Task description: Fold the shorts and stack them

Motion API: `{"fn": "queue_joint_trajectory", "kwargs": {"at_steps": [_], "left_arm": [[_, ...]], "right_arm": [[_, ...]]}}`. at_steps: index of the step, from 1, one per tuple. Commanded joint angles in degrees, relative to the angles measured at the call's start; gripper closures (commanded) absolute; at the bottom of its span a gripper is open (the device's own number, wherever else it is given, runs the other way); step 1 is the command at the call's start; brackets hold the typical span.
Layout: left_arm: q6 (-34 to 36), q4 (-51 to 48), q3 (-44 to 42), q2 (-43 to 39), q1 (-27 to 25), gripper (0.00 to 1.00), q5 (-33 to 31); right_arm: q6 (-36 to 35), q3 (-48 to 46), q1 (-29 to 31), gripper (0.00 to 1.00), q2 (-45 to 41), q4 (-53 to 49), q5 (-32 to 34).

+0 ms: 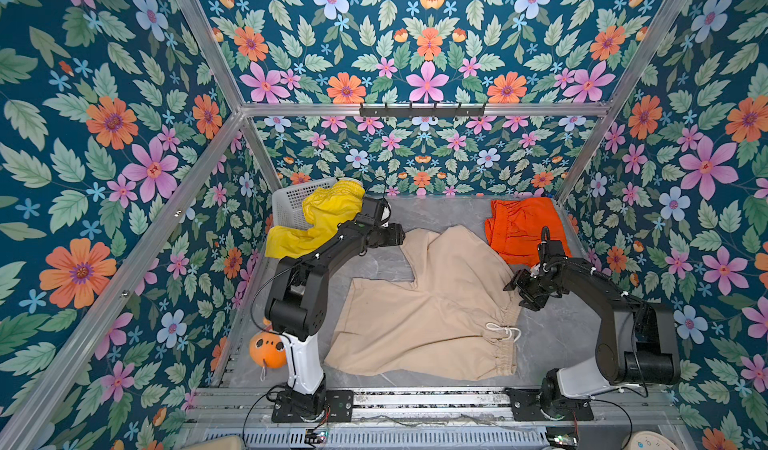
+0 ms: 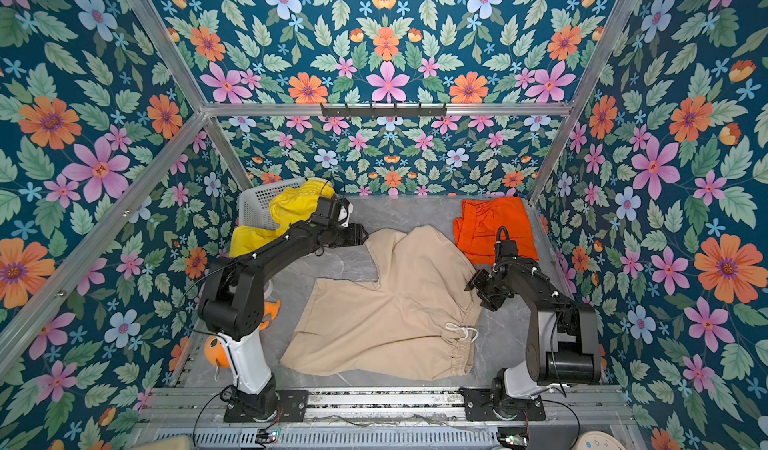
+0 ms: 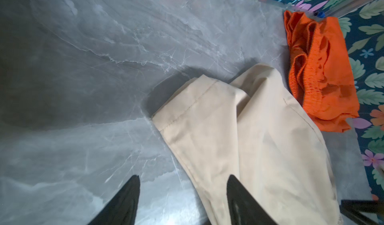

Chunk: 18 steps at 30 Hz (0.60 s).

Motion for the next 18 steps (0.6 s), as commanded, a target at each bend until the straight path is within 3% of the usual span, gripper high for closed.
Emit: {"fn": "queue_joint_trajectory", "kwargs": {"at_steps": [1,9,18], "left_arm": [[-3.1,0.13,3.27,4.59,-0.41,0.32,0.68],[-3.17,0.31,7.88,11.98,-0.97,0.32,-3.14],[-2.12,-0.32,12.24,17.85,-1.06,0.38,-4.81]], "right_arm": [[-0.18,-0.97,0.03,0.34,-0.24,0.77,-0.75],[-0.21,-2.89,0.08,0.35,1.28,4.97,-6.59],[-0.79,-0.83,0.41,0.4,5.14,3.84,-3.03]]}}
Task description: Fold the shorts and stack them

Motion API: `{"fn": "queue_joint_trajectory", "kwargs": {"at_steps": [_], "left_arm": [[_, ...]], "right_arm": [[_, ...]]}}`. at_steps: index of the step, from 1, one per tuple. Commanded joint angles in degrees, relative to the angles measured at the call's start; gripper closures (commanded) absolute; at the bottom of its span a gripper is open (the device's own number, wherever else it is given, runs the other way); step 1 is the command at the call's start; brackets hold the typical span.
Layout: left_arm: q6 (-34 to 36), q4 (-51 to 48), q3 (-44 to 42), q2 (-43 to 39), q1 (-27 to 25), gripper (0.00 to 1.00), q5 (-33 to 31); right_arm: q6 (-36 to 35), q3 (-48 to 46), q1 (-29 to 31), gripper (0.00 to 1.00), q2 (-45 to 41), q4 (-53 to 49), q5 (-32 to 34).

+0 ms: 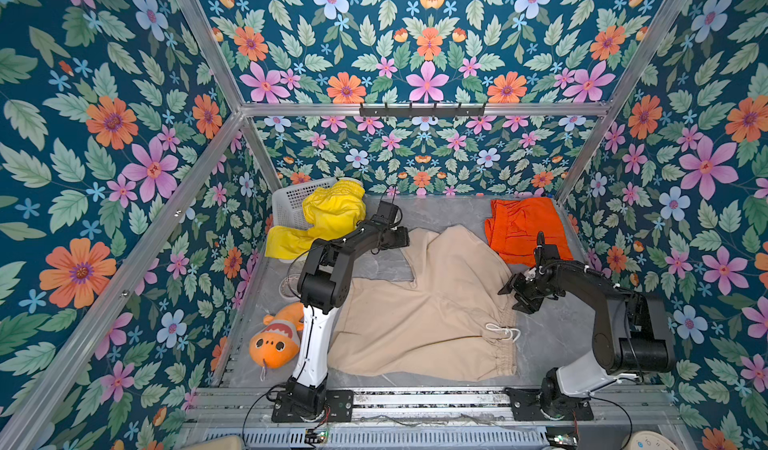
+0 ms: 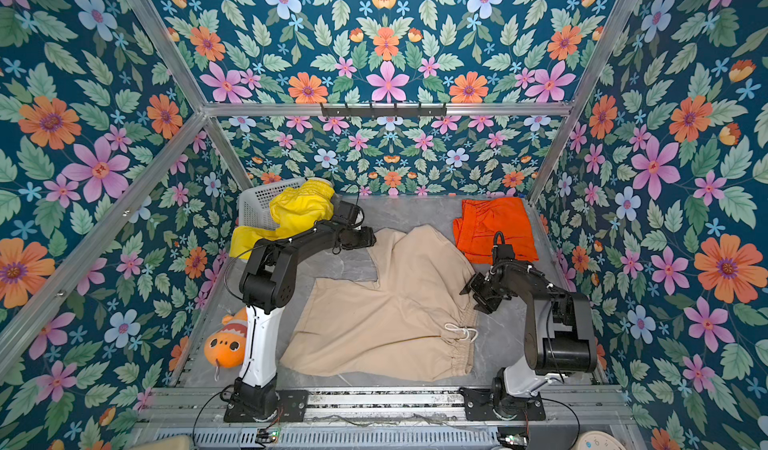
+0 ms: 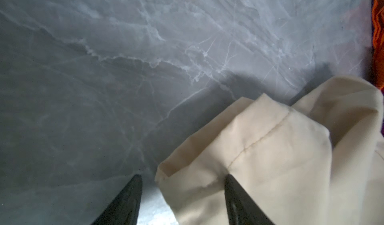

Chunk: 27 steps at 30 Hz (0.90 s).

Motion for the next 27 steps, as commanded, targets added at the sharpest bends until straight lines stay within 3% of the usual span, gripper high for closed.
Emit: {"fn": "queue_joint_trajectory", "kwargs": {"at_steps": [1,3,8,11,17,27], "left_arm": [[0.6,-0.37,0.9,1.29,-0.01,0.4,-0.56],[0.69,0.03,1.15,2.05,-0.02,0.46,-0.83],[1.25,-0.4,0.6,1.16,0.1,0.83,-4.12],[1.16,0.01,-2.96,-2.88,0.19,1.0,-6.81],[-1.42,3.0,-16.29,-14.75,0.95,1.0,-13.45],[-5.96,6.02,-36.4,-29.26,1.64,1.0,-16.82]], "right_arm": [[-0.53,0.42,0.06,0.41,1.2,0.38,1.96],[-0.44,0.65,0.06,0.45,1.94,0.15,3.02],[-0.2,1.97,0.1,0.61,2.99,-2.0,7.32],[0.0,3.49,-0.16,0.68,3.54,-3.97,10.97],[-0.73,6.69,-1.63,0.75,6.84,-5.84,15.35],[-1.82,9.98,-1.72,0.75,8.86,-6.68,14.7]]}}
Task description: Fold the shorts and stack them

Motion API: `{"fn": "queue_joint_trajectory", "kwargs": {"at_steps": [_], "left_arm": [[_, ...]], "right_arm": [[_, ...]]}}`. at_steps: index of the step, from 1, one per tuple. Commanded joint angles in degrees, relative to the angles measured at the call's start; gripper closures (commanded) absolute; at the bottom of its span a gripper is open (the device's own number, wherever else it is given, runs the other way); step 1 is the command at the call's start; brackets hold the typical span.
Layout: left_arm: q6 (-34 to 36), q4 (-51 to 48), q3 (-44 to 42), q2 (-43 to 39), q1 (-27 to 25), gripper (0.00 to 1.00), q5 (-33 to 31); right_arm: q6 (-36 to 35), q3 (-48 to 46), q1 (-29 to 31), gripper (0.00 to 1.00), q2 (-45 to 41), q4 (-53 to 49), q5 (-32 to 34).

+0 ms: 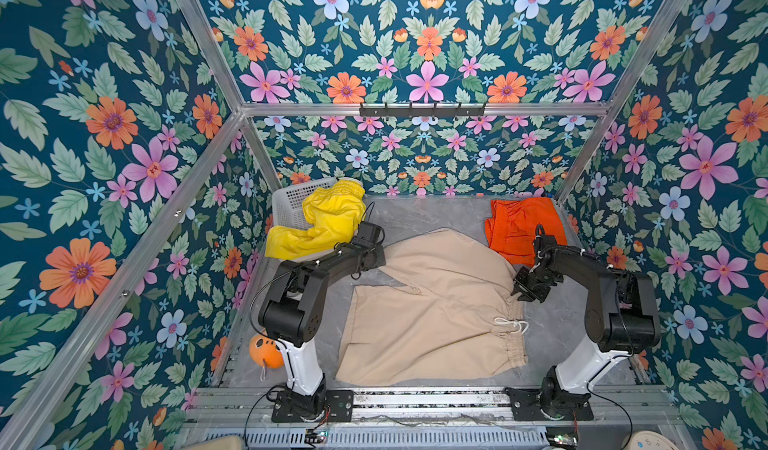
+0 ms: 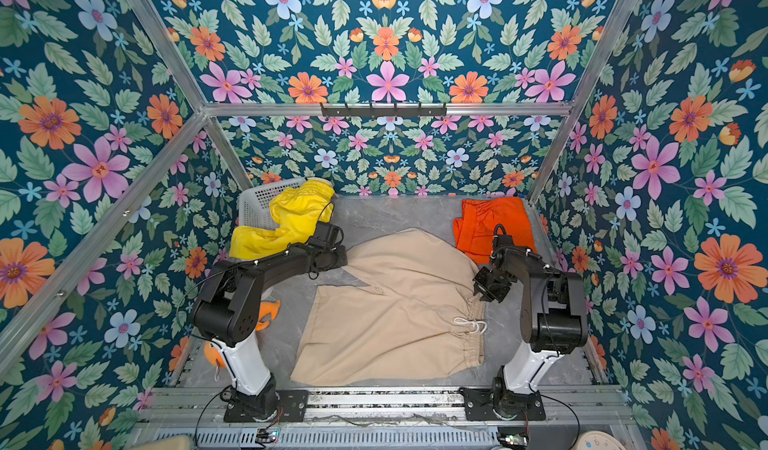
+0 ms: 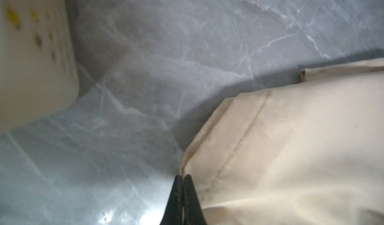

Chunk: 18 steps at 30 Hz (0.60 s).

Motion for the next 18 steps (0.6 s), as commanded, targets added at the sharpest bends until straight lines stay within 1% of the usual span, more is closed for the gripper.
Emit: {"fn": "queue_joint_trajectory", "kwargs": {"at_steps": [1,2,4,7,8,10,12,13,16,18], "left_arm": [[-3.02,2.26,-5.76,-5.85,0.05,1.0,-3.64],[-3.49,2.75,-7.6,-7.67,0.13,0.94,-4.75],[-3.4,3.01,-9.06,-9.18,0.29,0.82,-4.99],[-2.84,1.79,-7.28,-10.14,0.31,0.65,-3.2],[-2.74,1.3,-6.01,-10.7,0.25,0.62,-2.44],[-2.18,-0.08,-3.07,-11.8,0.17,0.56,-1.5],[-1.19,-0.68,0.05,-12.46,0.05,0.51,-0.19],[0.03,-0.13,1.69,-12.45,-0.12,0.48,1.76],[5.08,0.95,7.62,-9.11,-0.98,0.45,8.29],[9.92,0.55,12.19,-5.1,-1.84,0.43,11.02]], "right_arm": [[-1.35,0.04,-0.04,0.75,-0.08,0.51,3.63],[-1.75,-0.3,-0.04,0.73,-0.21,1.47,1.89],[-2.44,-0.4,0.73,0.67,0.07,3.36,-1.96],[-3.66,2.45,1.95,0.56,1.38,1.63,-3.3],[-3.75,3.45,1.96,0.53,1.04,0.52,-3.06],[-3.84,5.01,1.92,0.48,-1.61,-1.58,-1.28],[-4.35,7.26,1.97,0.46,-5.84,-4.43,0.52],[-4.75,8.54,2.3,0.46,-7.59,-5.54,0.99],[-6.08,12.61,3.79,0.45,-10.24,-8.93,4.12],[-6.93,14.03,4.54,0.45,-10.93,-9.51,4.02]]}}
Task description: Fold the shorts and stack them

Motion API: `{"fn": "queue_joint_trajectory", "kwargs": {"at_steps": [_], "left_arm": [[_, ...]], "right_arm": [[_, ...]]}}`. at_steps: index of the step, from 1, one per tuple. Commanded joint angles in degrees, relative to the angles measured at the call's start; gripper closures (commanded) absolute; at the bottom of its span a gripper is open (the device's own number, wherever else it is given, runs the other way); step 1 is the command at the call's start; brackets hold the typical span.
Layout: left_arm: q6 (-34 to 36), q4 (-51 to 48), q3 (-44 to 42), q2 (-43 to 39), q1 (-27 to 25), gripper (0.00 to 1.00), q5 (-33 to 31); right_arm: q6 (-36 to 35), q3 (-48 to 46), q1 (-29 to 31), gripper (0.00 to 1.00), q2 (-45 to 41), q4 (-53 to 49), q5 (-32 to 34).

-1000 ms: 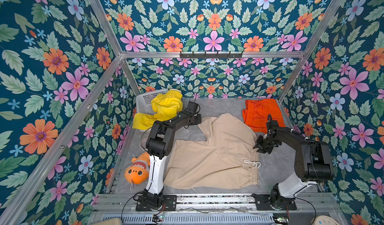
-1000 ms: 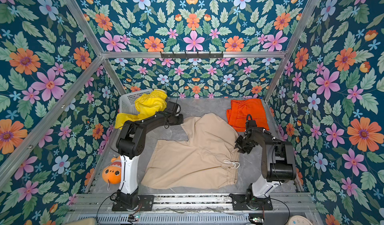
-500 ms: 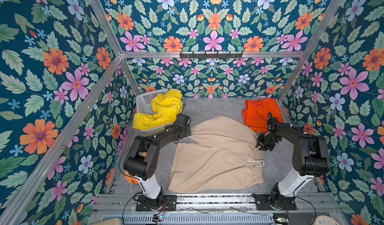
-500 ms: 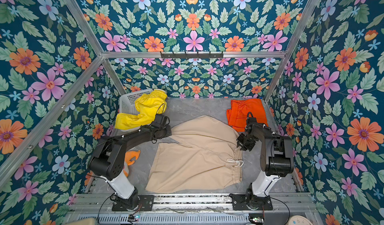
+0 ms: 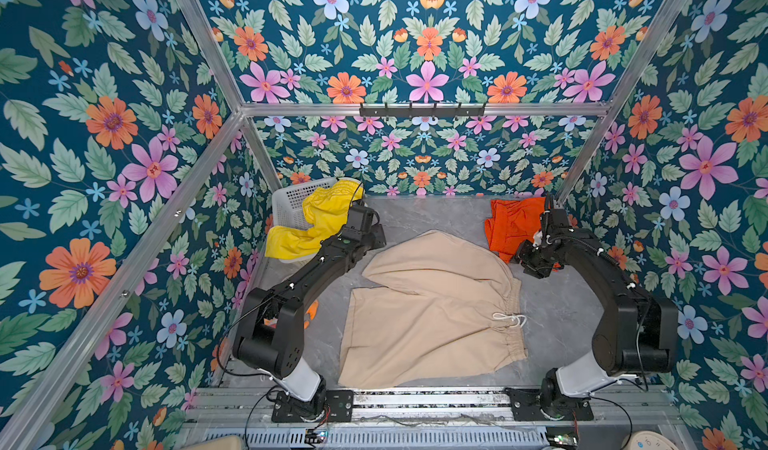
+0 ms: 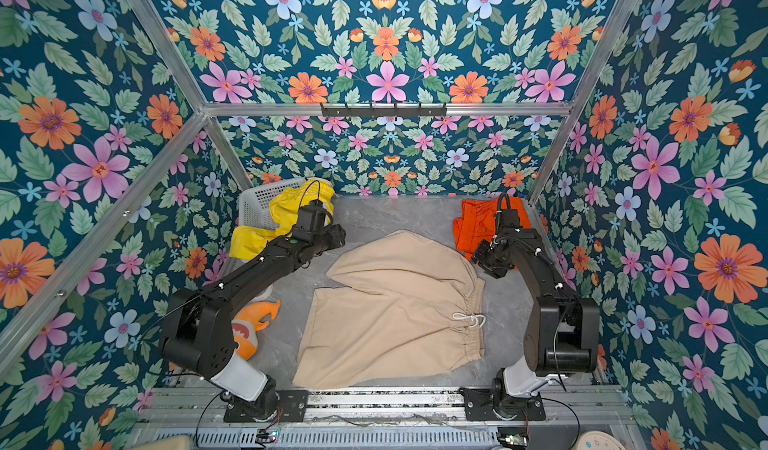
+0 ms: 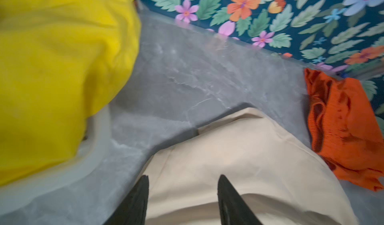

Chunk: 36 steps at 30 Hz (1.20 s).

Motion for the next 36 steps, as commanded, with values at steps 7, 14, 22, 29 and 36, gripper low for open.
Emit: {"fn": "queue_joint_trajectory", "kwargs": {"at_steps": [7,14,22,29,36], "left_arm": [[21.51,-5.18,18.4,19.42,-1.26,0.33,14.75],[28.94,-6.75,24.62,27.87,-1.21,0.28,17.39],[31.68,-6.98,27.4,33.82,-1.22,0.29,19.96],[35.44,-6.48,27.71,36.36,-1.21,0.37,20.46],[39.55,-8.28,27.86,35.97,-1.39,0.7,25.76]], "right_arm": [[-4.14,-2.74,7.16,0.45,1.78,8.32,-11.5],[0.66,-7.49,7.51,0.45,9.78,11.87,-9.37],[1.22,-9.08,7.39,0.45,12.52,13.59,-9.42],[0.96,-8.82,7.34,0.45,12.39,14.03,-10.01],[1.81,-9.16,7.36,0.45,12.3,14.89,-10.89]]}}
